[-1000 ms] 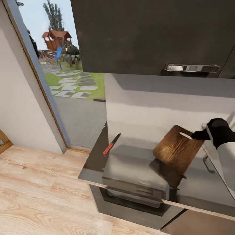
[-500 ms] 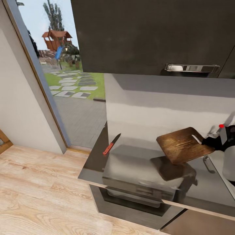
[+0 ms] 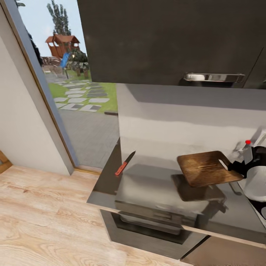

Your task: In the kitchen, take the Vidalia onion out of the sink, dice it on the chopping board with the paring knife, put the diced onion into the bowl on the countertop, then place both the paring knife and the chopping board into the sink.

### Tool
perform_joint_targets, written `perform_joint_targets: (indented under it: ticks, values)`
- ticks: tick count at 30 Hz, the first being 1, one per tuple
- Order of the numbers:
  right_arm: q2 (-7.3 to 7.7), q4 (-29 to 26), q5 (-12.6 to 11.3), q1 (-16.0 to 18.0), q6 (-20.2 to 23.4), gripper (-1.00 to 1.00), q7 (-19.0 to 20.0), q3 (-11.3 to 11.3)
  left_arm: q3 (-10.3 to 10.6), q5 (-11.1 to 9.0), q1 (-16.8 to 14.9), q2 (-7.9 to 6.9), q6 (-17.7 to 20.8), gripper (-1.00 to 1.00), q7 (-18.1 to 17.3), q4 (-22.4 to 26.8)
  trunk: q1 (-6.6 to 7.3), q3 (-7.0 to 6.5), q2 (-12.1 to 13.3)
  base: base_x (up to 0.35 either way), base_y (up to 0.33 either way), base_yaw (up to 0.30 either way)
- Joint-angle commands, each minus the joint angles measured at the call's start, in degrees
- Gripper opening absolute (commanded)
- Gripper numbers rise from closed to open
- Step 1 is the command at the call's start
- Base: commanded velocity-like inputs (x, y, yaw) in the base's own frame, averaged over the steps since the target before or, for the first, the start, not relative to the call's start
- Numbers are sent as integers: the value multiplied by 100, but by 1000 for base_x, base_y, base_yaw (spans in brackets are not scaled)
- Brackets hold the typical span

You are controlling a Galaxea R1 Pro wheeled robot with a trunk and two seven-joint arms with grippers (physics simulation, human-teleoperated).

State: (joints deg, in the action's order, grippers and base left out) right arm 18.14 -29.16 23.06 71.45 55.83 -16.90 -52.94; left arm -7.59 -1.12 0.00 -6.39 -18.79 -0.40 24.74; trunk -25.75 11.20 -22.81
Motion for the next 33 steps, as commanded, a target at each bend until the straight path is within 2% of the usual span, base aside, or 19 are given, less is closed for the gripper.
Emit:
perform_joint_targets:
  ticks: [1, 24, 27, 29, 33]
  values:
    - [-6, -1, -40, 10, 6, -100, -79, -23, -6, -11, 0, 1, -11, 100, -4, 4, -4, 7, -11, 0, 0, -210]
    - [-44, 29, -54, 9, 33, -100, -94, -24, -3, -11, 0, 0, -11, 100, -13, 4, -4, -97, -11, 0, 0, -249]
    - [-155, 127, -56, 9, 26, -100, -84, -17, 1, -9, 0, 2, -11, 100, -13, 4, -4, -100, -11, 0, 0, -73]
    - [-279, 216, -56, 9, 14, -100, -80, -16, 2, -7, 0, 3, -11, 100, -13, 4, -4, -100, -11, 0, 0, -23]
    - [-682, 297, -50, 14, -20, -100, -83, -23, 3, -8, 0, 3, -11, 100, -13, 4, -4, -101, -11, 0, 0, -7]
